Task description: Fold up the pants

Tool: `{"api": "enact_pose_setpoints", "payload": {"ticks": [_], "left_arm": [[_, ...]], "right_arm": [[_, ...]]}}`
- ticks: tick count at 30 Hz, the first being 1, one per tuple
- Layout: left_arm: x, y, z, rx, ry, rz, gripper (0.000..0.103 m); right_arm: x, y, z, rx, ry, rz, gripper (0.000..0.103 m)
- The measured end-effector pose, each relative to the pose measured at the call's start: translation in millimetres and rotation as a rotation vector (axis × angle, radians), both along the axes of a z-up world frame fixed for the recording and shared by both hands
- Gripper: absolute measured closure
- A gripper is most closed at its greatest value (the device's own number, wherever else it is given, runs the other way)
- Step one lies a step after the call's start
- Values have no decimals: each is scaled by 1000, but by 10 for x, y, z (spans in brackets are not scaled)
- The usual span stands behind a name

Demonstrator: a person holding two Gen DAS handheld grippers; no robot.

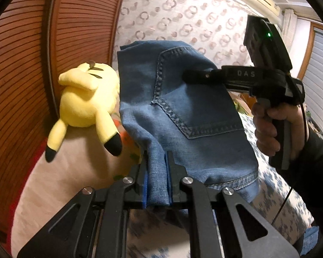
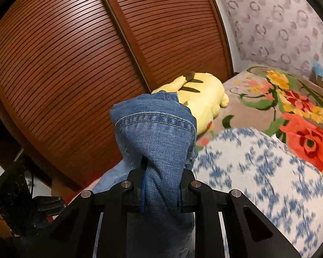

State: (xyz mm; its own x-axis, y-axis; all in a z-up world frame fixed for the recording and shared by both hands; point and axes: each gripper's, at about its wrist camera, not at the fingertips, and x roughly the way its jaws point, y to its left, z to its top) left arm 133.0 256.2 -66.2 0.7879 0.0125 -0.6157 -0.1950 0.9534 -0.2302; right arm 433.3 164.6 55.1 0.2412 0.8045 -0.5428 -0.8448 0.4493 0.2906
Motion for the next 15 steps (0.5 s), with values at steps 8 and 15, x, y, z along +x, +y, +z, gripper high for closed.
{"api": "enact_pose_setpoints", "payload": {"ticks": [8,15], "left_arm": [[580,231,65,57,30,0,89],[958,141,-1,86,62,-62,89]], "right_arm": [[588,163,-248,7,-3,-72,83],[841,-76,-493,-60,2,-173,73]]}}
